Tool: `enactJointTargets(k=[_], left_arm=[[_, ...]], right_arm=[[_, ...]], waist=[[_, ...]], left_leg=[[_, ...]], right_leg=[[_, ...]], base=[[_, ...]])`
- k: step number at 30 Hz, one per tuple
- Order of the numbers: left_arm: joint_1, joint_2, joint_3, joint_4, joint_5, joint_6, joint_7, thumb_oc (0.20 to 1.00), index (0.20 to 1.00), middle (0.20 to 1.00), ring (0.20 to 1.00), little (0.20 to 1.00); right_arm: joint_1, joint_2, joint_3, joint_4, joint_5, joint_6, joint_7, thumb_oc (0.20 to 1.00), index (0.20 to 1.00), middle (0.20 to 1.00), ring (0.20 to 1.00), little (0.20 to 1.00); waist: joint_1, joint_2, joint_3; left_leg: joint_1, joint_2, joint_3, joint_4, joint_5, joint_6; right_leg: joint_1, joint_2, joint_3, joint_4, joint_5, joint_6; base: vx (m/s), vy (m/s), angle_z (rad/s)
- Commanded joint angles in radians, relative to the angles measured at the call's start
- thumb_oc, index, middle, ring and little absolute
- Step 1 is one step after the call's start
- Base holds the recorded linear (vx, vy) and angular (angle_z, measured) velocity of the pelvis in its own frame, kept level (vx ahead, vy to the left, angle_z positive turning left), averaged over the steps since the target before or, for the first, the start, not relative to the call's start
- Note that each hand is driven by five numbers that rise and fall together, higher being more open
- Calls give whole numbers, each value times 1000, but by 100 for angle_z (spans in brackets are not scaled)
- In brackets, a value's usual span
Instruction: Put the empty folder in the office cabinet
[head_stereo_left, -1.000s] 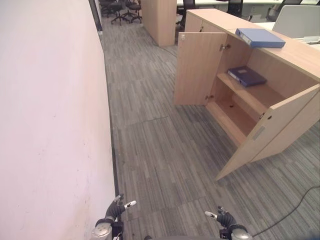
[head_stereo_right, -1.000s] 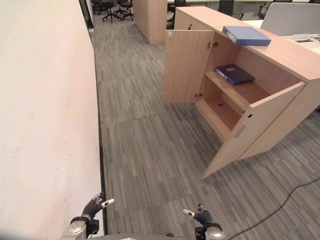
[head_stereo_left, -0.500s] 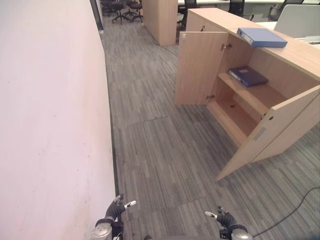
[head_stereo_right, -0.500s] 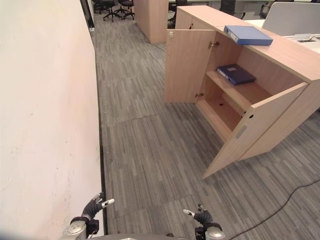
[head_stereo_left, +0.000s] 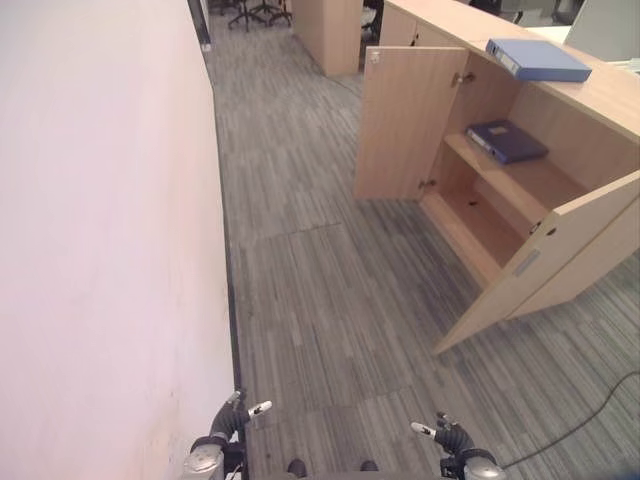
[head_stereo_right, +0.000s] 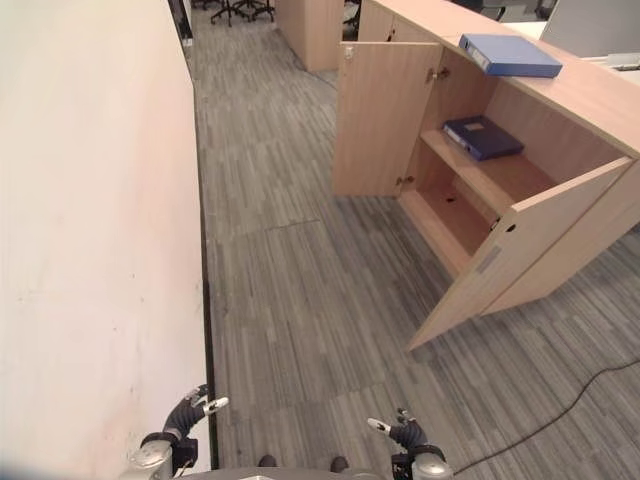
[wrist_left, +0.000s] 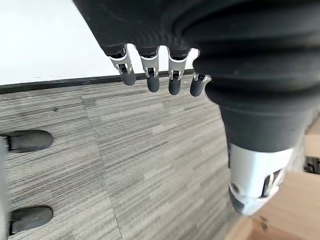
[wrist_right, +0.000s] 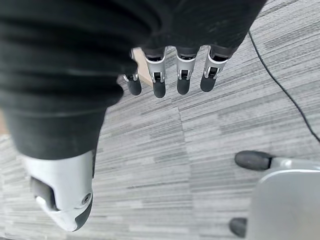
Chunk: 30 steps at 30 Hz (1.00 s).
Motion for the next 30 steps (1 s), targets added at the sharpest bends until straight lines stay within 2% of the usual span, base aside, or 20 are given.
enactJointTargets(k=[1,5,6,7,10,12,13,16,18,19,20,21,23,24,25,26,27,28,29,30], left_arm=[[-42,11,17,-12,-38,-23,17,1000,1000,1000,1000,1000],[-32,8,12,-14,-39,-23,12,1000,1000,1000,1000,1000],[-23,6,6,-23,-39,-20,10,1000,1000,1000,1000,1000],[-21,7,5,-26,-39,-19,10,1000,1000,1000,1000,1000],[-16,4,21,-2,-39,-19,13,1000,1000,1000,1000,1000],[-5,2,37,20,-38,-16,12,1000,1000,1000,1000,1000],[0,4,41,36,-26,-15,18,1000,1000,1000,1000,1000],[2,14,37,29,-3,-14,21,1000,1000,1000,1000,1000],[2,20,31,18,6,-15,21,1000,1000,1000,1000,1000],[-2,24,29,5,1,-15,18,1000,1000,1000,1000,1000],[-2,24,29,5,1,-15,18,1000,1000,1000,1000,1000],[-11,33,25,-20,-9,-15,17,1000,1000,1000,1000,1000],[-20,41,25,-45,-23,-14,18,1000,1000,1000,1000,1000],[-26,45,26,-49,-26,-14,18,1000,1000,1000,1000,1000],[-26,46,26,-48,-23,-12,21,1000,1000,1000,1000,1000],[-27,46,27,-49,-25,-13,20,1000,1000,1000,1000,1000],[-27,46,28,-49,-25,-13,20,1000,1000,1000,1000,1000],[-27,46,30,-52,-24,-14,16,1000,1000,1000,1000,1000],[-26,45,30,-56,-23,-14,14,1000,1000,1000,1000,1000],[-24,45,27,-58,-20,-12,12,1000,1000,1000,1000,1000]], right_arm=[[-41,-51,-26,-3,59,-19,-10,1000,1000,1000,1000,1000],[-39,-56,-27,11,58,-15,-11,1000,1000,1000,1000,1000],[-38,-62,-30,9,55,-17,-14,1000,1000,1000,1000,1000],[-42,-65,-30,10,55,-16,-17,1000,1000,1000,1000,1000],[-69,-69,-28,41,53,-13,-26,1000,1000,1000,1000,1000],[-69,-57,-32,43,52,-12,-20,1000,1000,1000,1000,1000],[-57,-40,-40,54,51,-8,-14,1000,1000,1000,1000,1000],[-48,-28,-50,70,50,-3,-8,1000,1000,1000,1000,1000],[-50,-25,-50,71,44,-2,-6,1000,1000,1000,1000,1000],[-55,-23,-49,65,44,-2,-6,1000,1000,1000,1000,1000],[-55,-23,-49,65,44,-2,-6,1000,1000,1000,1000,1000],[-62,-23,-58,60,47,-4,-8,1000,1000,1000,1000,1000],[-67,-23,-70,64,49,-1,-13,1000,1000,1000,1000,1000],[-69,-23,-80,68,54,-4,-16,1000,1000,1000,1000,1000],[-68,-20,-90,75,55,-2,-20,1000,1000,1000,1000,1000],[-67,-21,-91,78,56,-3,-20,1000,1000,1000,1000,1000],[-67,-21,-91,78,56,-3,-20,1000,1000,1000,1000,1000],[-56,-22,-91,84,46,-2,-20,1000,1000,1000,1000,1000],[-54,-23,-93,87,43,-1,-20,1000,1000,1000,1000,1000],[-47,-24,-92,95,36,1,-23,1000,1000,1000,1000,1000]], waist=[[-6,-12,57],[19,-15,48],[42,8,41],[51,16,42],[101,18,41],[116,17,22],[116,9,-7],[115,-17,-42],[116,-30,-54],[120,-22,-52],[120,-22,-52],[115,-13,-44],[103,22,-20],[96,49,-14],[75,58,2],[63,71,7],[60,66,10],[28,72,26],[22,85,29],[7,83,41]], left_leg=[[-122,104,-1,253,41,0],[-167,97,2,150,-1,13],[-201,113,-38,-5,59,-1],[-219,127,-47,-82,93,-6],[-321,158,-26,-284,132,-16],[-308,160,2,-286,150,-16],[-302,145,24,-267,236,-19],[-276,104,66,-233,234,6],[-253,73,98,-222,200,31],[-242,71,111,-215,182,48],[-242,71,111,-215,182,48],[-200,53,126,-215,140,79],[-127,52,133,-228,104,110],[-100,66,141,-235,91,119],[-45,52,135,-265,75,130],[-17,53,131,-277,64,133],[-15,46,130,-276,63,133],[52,18,120,-298,31,138],[74,28,120,-308,23,135],[100,18,115,-308,6,134]], right_leg=[[95,-60,42,76,-108,74],[123,-70,54,67,-136,89],[150,-59,69,63,-161,103],[169,-58,77,65,-180,107],[281,-78,154,59,-265,114],[316,-100,184,49,-269,126],[322,-135,193,71,-261,146],[293,-173,203,143,-89,195],[261,-190,206,228,87,231],[231,-185,208,278,174,249],[231,-185,208,278,174,249],[181,-191,166,417,276,267],[108,-184,105,580,338,275],[84,-166,74,605,349,277],[31,-163,58,685,313,274],[-6,-152,44,694,293,269],[-6,-159,43,704,284,270],[-90,-153,-11,698,203,260],[-134,-145,-50,657,177,251],[-159,-162,-101,623,114,239]], base=[[185,-44,3],[276,54,-9],[389,132,-12],[526,164,-7],[593,191,-9],[694,346,-112],[685,405,-218],[475,276,-36],[294,214,57],[176,131,15],[306,243,-8],[332,277,-4],[356,378,6],[340,326,44],[364,273,43],[267,152,10],[426,207,-1],[418,178,1],[557,198,-18],[407,65,-28]])
